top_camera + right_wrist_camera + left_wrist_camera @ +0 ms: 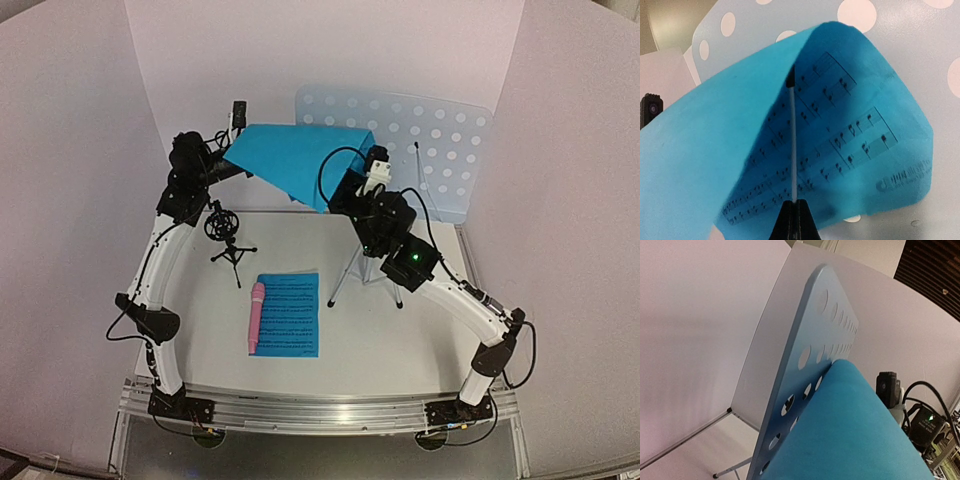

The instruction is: Set up the instrument practice props

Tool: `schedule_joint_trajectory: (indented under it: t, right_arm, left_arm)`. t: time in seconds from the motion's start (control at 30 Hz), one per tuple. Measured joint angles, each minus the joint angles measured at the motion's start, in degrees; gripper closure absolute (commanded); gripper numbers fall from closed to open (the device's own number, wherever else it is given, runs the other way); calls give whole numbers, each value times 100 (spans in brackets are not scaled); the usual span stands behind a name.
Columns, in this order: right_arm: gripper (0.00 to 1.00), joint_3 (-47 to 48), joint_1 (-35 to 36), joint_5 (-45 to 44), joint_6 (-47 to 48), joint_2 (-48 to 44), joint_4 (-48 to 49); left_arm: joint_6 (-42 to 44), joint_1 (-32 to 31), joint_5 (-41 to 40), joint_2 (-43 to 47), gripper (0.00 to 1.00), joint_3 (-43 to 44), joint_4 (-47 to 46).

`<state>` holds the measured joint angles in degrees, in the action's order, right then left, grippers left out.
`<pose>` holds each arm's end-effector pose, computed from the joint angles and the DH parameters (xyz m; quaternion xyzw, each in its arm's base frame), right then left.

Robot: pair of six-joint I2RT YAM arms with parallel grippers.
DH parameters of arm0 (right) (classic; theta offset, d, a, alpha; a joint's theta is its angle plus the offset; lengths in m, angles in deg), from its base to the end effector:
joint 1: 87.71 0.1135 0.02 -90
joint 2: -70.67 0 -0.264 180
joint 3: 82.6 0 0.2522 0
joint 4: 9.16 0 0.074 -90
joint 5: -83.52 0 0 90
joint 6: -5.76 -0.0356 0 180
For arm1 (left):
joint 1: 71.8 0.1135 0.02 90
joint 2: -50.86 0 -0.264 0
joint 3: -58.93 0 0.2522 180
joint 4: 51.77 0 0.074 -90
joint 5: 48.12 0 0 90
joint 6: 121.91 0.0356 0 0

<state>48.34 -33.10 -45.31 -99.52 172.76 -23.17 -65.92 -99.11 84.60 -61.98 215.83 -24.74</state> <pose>0.2467 0.3087 0.5194 0.0545 0.6303 0.2620 0.7288 0.3439 -0.2047 0.5615 0.2600 0.5699 -0.5681 0.5337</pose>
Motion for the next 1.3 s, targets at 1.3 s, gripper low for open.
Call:
schedule_joint_trajectory:
  t: [1.3]
  right_arm:
    - [100, -63, 2, -17, 46, -48, 0]
  left_arm:
    - [2579, -13, 1426, -754, 75, 1009, 1613]
